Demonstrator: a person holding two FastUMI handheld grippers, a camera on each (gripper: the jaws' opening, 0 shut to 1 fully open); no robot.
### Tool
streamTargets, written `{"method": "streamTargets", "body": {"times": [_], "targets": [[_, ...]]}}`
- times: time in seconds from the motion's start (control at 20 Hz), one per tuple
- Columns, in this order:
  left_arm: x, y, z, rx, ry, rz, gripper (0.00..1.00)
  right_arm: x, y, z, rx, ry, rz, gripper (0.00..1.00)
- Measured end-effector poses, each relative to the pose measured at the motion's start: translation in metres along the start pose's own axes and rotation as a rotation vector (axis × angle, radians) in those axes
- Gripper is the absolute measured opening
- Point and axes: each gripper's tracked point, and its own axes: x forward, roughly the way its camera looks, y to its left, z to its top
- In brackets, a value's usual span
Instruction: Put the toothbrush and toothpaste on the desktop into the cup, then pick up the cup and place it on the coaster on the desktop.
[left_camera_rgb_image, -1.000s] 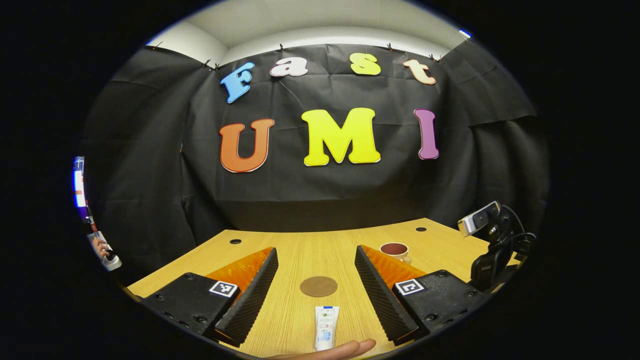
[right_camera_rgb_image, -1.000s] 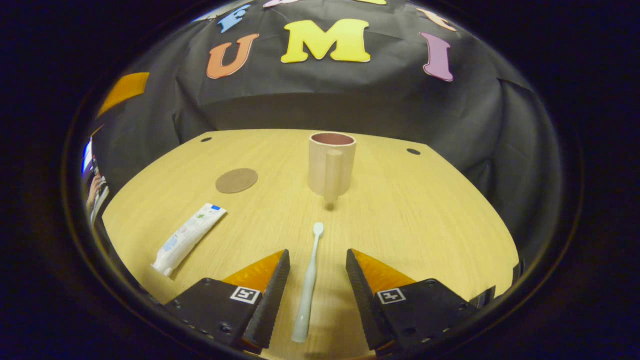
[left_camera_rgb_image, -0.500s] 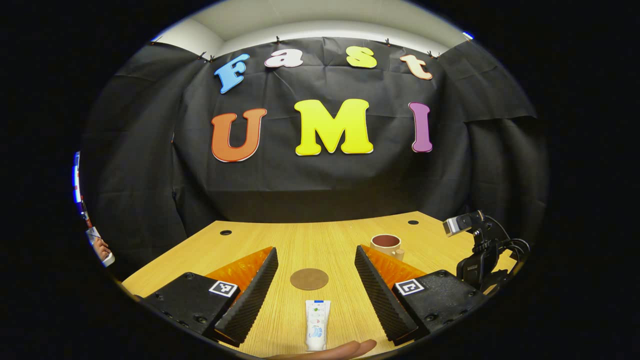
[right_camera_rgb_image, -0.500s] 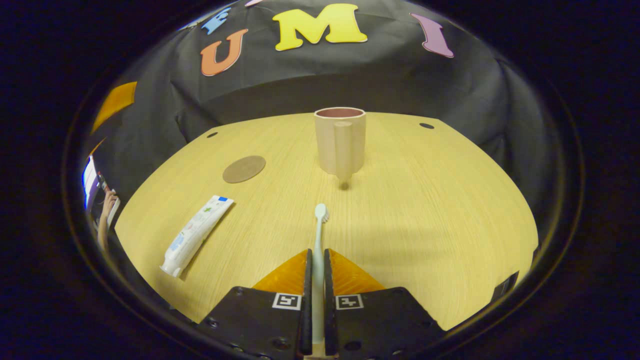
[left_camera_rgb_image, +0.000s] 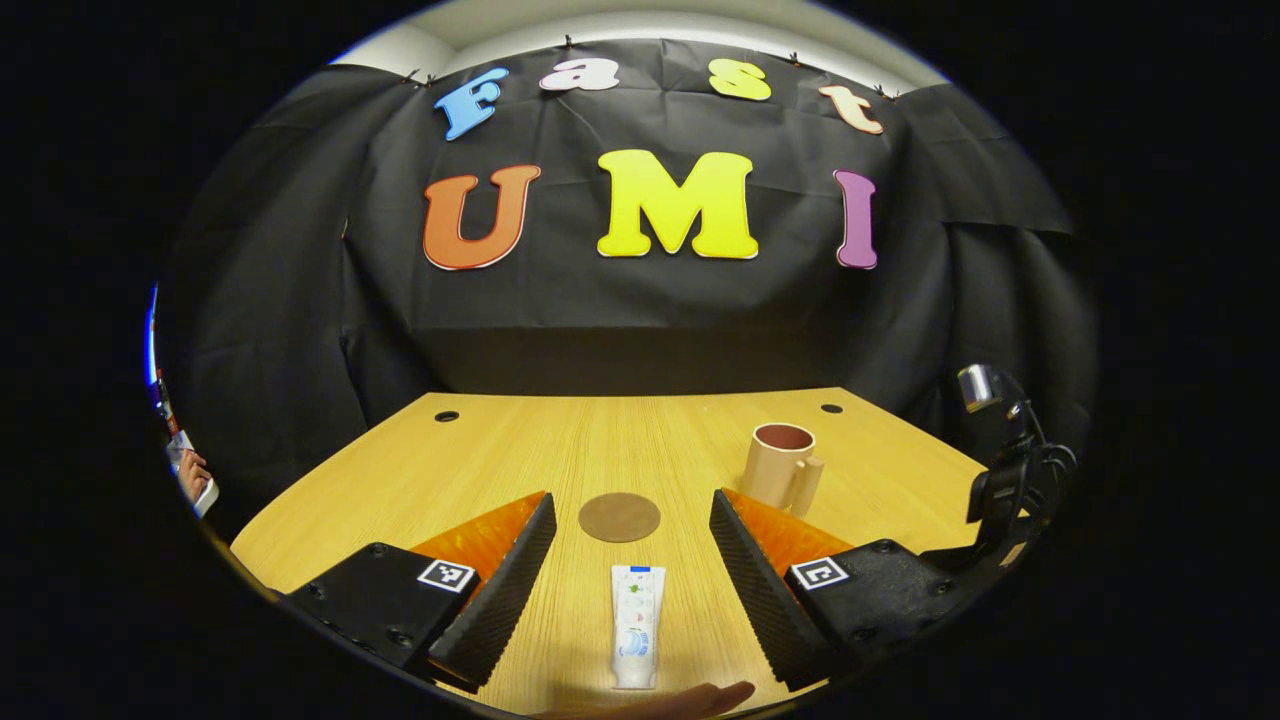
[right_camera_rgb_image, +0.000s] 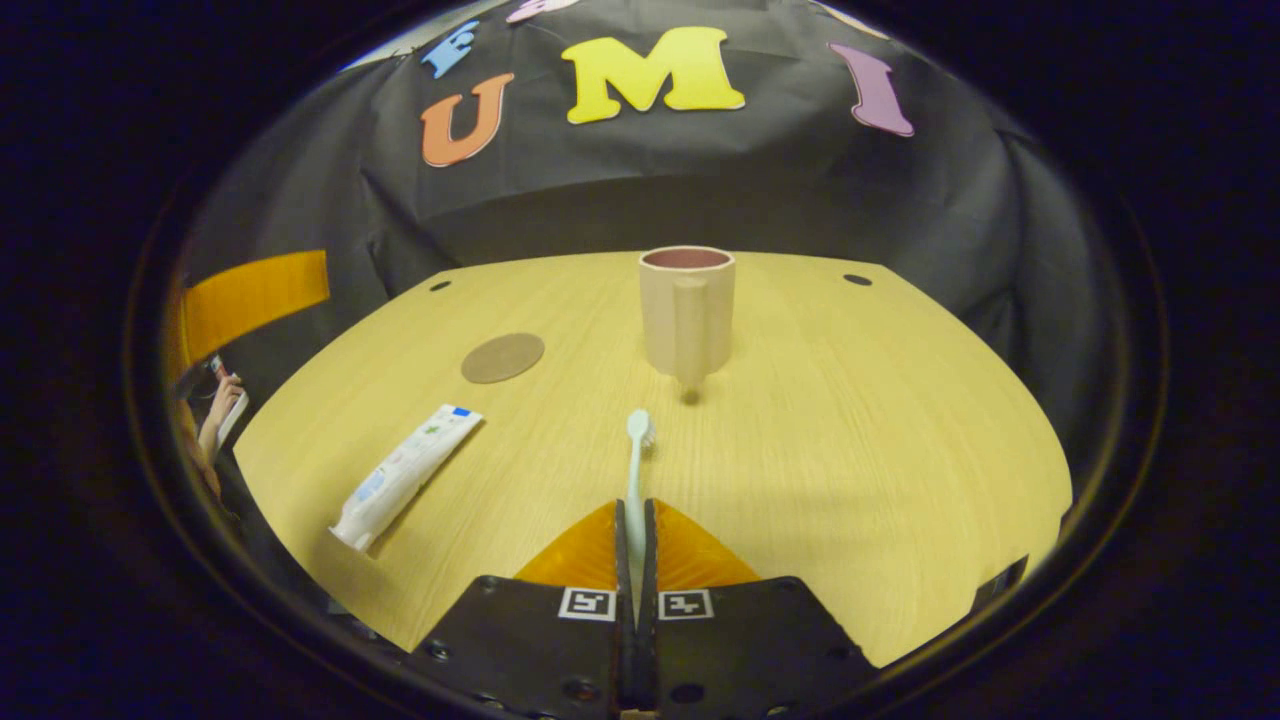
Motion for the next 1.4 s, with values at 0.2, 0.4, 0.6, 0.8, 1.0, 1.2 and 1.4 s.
{"method": "streamTargets", "body": {"times": [0.2, 0.4, 0.6, 0.8, 1.0, 1.2, 1.4], "targets": [[0.005, -0.009, -0.039, -0.017, 0.114, -0.030, 0.99, -0.020, -0.004, 0.026, -0.019, -0.105, -0.011, 0.01], [0.005, -0.010, -0.084, -0.018, 0.258, -0.027, 0.99, -0.037, -0.011, 0.045, -0.056, -0.205, -0.050, 0.01], [0.008, -0.007, -0.108, 0.004, 0.319, -0.003, 0.99, -0.045, -0.012, 0.051, -0.060, -0.228, -0.049, 0.01], [0.006, -0.021, -0.141, -0.020, 0.445, -0.039, 0.92, -0.049, -0.020, 0.058, -0.039, -0.255, -0.067, 0.01], [0.007, -0.016, -0.148, -0.021, 0.467, -0.016, 0.84, -0.048, -0.023, 0.060, -0.036, -0.257, -0.074, 0.01], [0.013, -0.018, -0.148, -0.023, 0.473, -0.008, 0.64, -0.048, -0.022, 0.061, -0.035, -0.254, -0.070, 0.01], [0.012, -0.012, -0.149, -0.004, 0.465, -0.010, 0.54, -0.048, -0.022, 0.064, -0.036, -0.258, -0.078, 0.01]]}}
